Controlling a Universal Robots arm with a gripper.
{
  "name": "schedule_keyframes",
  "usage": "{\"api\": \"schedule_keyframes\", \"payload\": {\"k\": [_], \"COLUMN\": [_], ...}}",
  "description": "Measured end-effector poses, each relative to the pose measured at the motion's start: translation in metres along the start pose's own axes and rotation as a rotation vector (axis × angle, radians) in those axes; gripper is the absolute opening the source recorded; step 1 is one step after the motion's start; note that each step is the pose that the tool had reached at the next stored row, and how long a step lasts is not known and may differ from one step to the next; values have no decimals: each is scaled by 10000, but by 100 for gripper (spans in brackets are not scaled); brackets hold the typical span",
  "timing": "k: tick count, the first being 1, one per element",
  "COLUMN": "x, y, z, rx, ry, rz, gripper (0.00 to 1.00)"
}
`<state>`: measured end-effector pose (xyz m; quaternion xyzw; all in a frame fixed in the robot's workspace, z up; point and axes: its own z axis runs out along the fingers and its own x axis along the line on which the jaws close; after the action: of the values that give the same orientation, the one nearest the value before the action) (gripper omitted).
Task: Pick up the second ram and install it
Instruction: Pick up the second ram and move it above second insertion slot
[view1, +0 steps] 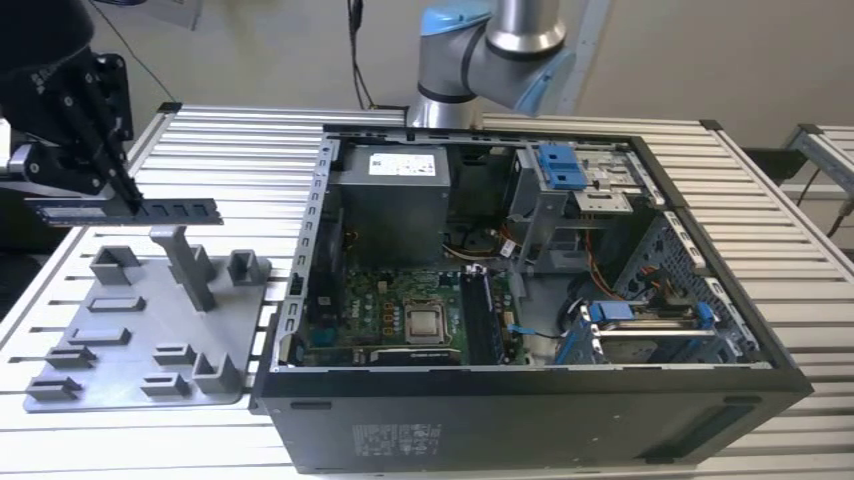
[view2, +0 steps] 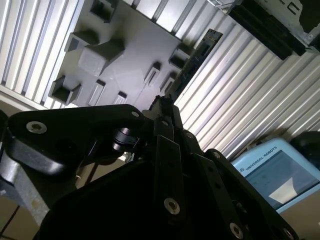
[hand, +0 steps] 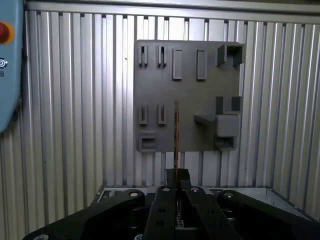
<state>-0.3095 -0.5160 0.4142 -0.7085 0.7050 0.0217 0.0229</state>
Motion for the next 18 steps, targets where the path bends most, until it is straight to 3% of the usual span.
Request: {"api": "schedule_keyframes", "payload": {"k": [7,18], "x": [1,3], "y": [-212,-605], "z": [0,1], "rx": [-4,-20], "ry": [1,-1], "rz": [0,2], "gripper": [14,14]}}
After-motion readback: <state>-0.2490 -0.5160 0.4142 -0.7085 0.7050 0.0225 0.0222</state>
